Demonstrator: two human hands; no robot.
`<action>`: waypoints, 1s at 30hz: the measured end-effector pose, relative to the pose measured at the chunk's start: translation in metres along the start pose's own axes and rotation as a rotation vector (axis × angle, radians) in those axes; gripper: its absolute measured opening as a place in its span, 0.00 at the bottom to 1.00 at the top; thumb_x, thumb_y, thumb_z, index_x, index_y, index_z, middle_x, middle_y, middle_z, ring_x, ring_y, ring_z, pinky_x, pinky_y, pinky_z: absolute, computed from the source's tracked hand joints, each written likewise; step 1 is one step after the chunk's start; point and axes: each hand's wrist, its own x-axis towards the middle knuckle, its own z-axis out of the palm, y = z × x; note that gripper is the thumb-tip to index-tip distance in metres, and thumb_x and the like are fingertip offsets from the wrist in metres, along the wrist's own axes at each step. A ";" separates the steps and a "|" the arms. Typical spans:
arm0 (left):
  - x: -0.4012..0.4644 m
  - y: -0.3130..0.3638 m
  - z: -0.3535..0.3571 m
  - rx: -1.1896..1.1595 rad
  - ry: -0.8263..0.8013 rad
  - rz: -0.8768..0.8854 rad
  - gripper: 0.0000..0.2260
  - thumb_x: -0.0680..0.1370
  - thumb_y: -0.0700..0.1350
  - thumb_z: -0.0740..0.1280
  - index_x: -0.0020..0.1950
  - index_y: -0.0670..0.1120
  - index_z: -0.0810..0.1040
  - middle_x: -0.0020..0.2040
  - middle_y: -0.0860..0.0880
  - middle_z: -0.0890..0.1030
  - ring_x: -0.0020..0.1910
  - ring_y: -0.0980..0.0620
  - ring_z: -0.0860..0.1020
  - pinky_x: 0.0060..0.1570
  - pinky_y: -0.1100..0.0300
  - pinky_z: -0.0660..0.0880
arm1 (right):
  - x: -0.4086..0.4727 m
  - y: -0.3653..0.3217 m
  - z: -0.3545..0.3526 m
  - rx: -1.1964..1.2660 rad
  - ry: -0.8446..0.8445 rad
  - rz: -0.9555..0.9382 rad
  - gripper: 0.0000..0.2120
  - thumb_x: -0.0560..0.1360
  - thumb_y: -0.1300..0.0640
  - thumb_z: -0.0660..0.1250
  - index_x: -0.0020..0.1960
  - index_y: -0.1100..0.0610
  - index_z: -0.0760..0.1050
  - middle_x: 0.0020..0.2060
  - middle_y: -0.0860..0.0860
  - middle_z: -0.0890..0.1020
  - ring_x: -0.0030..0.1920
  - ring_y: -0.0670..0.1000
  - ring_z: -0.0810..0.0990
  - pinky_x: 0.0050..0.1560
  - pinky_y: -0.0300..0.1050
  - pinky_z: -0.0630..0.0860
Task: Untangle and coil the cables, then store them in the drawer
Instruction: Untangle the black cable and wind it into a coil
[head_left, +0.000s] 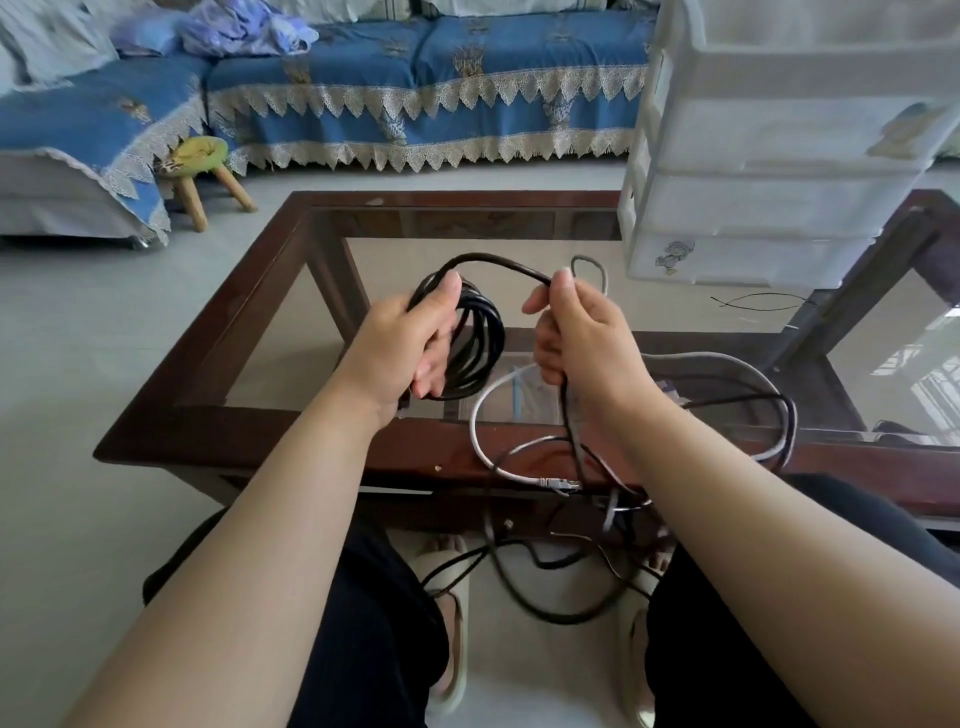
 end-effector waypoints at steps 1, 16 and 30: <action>0.000 0.001 0.000 -0.048 -0.029 -0.012 0.23 0.79 0.59 0.59 0.31 0.45 0.64 0.18 0.51 0.63 0.17 0.53 0.62 0.24 0.61 0.67 | 0.004 0.002 -0.001 -0.038 0.013 0.007 0.18 0.83 0.48 0.52 0.41 0.56 0.71 0.24 0.46 0.65 0.24 0.45 0.63 0.24 0.39 0.60; 0.002 0.006 0.001 -0.521 0.088 -0.290 0.24 0.82 0.59 0.54 0.30 0.48 0.65 0.18 0.53 0.59 0.17 0.56 0.57 0.21 0.64 0.63 | 0.005 0.025 0.007 -0.180 0.038 0.098 0.19 0.82 0.47 0.53 0.37 0.56 0.69 0.25 0.47 0.67 0.24 0.46 0.64 0.25 0.39 0.61; 0.024 -0.004 -0.024 -1.091 0.733 -0.383 0.22 0.81 0.51 0.56 0.28 0.49 0.64 0.21 0.55 0.64 0.18 0.57 0.63 0.26 0.69 0.67 | -0.040 0.038 0.023 -1.114 -0.462 0.151 0.16 0.82 0.56 0.51 0.68 0.56 0.62 0.51 0.57 0.79 0.47 0.59 0.78 0.43 0.47 0.72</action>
